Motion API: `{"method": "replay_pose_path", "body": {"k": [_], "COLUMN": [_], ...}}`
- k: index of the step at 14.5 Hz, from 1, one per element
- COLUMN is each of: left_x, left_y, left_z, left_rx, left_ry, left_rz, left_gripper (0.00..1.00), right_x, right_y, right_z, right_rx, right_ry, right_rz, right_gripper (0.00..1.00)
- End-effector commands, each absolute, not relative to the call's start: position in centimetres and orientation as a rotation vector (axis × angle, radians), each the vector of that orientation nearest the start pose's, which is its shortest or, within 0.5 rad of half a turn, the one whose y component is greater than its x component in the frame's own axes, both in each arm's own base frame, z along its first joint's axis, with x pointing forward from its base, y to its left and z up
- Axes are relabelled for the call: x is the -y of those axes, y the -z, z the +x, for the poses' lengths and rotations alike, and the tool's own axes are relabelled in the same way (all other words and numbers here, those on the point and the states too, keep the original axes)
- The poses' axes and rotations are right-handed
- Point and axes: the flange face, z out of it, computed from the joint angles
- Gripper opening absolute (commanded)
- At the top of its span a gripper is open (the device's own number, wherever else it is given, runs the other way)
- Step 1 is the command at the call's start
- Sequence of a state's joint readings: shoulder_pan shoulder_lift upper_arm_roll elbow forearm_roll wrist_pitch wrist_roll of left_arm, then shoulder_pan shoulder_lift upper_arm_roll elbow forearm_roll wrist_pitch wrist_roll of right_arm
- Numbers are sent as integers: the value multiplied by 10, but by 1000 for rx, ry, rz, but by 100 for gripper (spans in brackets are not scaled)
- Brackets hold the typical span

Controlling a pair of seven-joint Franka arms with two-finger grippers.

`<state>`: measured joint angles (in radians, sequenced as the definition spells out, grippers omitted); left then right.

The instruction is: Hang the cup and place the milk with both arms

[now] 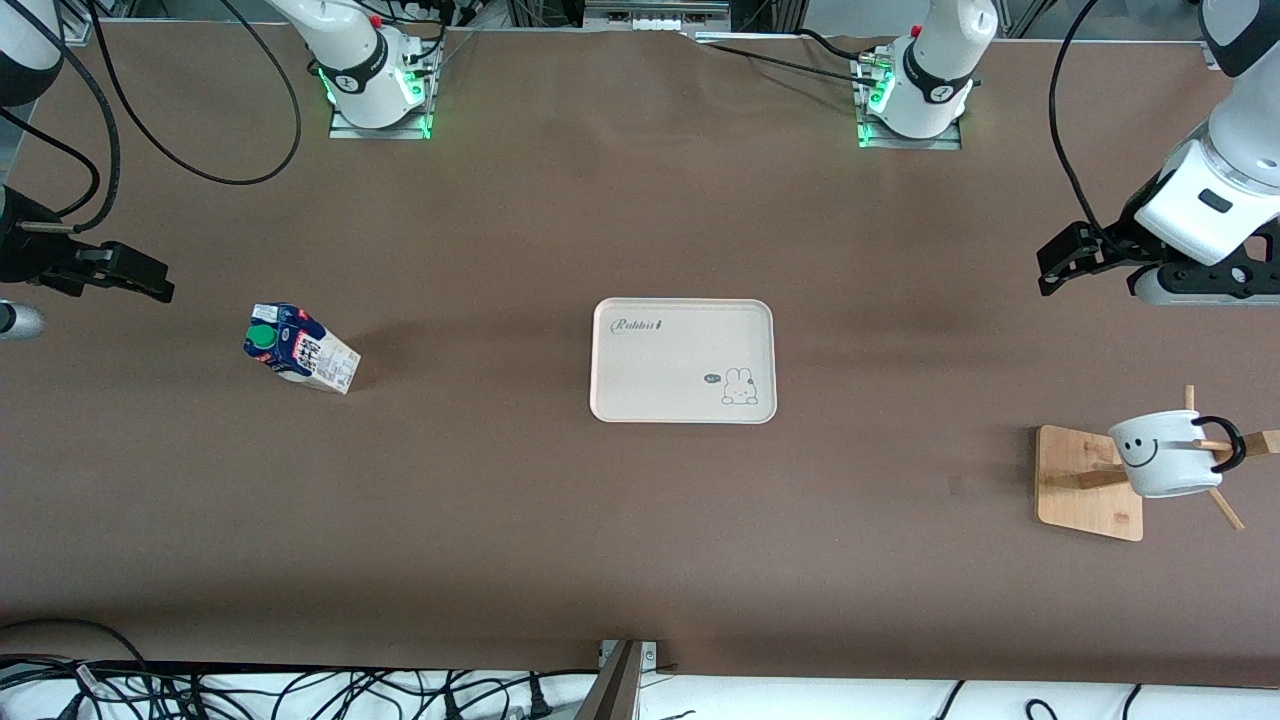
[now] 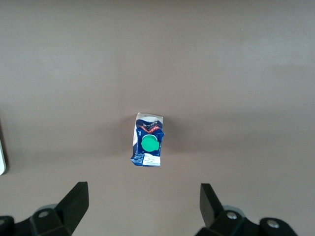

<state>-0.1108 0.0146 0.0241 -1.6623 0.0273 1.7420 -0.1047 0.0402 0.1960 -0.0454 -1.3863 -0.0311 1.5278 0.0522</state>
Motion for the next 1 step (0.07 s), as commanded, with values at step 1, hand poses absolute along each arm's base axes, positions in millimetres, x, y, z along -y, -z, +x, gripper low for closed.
{"method": "replay_pose_path", "body": {"k": [1], "left_x": [47], "left_y": [-596], "left_z": [571], "left_rx": [37], "left_ry": [99], "left_rz": [-3123], "left_gripper": [100], "right_x": [10], "right_y": [-594], "right_z": [606], "right_rx": [-74], "right_ry": [-102], "right_rz": [-3190], "right_gripper": [100]}}
